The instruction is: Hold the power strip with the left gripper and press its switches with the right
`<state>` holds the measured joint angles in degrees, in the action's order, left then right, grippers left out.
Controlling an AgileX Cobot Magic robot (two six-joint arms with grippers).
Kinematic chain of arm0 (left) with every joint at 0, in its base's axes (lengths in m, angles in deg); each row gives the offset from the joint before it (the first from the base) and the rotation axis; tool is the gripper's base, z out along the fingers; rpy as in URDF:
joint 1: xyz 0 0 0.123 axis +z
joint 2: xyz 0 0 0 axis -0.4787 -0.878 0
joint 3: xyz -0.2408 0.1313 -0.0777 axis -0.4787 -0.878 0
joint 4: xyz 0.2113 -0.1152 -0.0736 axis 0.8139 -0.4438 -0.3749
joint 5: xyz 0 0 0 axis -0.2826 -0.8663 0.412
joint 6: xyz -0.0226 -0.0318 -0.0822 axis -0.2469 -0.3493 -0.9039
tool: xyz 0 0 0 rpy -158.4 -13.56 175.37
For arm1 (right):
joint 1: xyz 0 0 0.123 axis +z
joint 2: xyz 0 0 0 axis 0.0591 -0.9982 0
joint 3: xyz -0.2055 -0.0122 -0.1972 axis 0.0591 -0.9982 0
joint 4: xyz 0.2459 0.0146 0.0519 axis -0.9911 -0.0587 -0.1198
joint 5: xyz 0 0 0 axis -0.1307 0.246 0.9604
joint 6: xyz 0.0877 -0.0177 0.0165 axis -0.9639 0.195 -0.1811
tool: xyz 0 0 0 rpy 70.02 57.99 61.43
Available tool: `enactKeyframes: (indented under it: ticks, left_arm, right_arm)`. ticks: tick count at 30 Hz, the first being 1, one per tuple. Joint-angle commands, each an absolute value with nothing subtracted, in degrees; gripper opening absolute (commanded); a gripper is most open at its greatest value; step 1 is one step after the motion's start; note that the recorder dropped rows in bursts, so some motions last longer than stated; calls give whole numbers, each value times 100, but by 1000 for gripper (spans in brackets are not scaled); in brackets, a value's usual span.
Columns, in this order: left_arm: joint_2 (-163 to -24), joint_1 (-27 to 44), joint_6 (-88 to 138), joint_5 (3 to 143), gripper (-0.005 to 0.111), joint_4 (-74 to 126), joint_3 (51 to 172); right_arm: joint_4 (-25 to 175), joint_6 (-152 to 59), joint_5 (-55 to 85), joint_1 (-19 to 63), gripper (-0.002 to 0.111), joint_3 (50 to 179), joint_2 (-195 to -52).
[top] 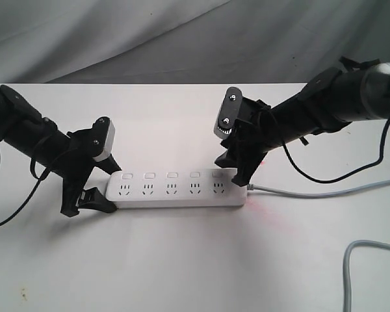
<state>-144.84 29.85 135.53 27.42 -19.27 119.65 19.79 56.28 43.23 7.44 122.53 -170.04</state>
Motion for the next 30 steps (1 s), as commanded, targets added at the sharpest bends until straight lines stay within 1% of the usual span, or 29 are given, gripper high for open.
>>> enactKeyframes:
  ticks: [1,16,30]
  left_arm:
    - [-14501,2995,13646,2954,46,-1686,11958]
    - [-14501,2995,13625,2954,46,-1686,11958]
    - [-14501,2995,13639,2954,46,-1686,11958]
  right_arm:
    - [1989,5648,4291,714,43,12213,-16995]
    - [1970,5648,4417,750,43,12213,-16995]
    - [1953,5653,4504,819,43,12213,-17338]
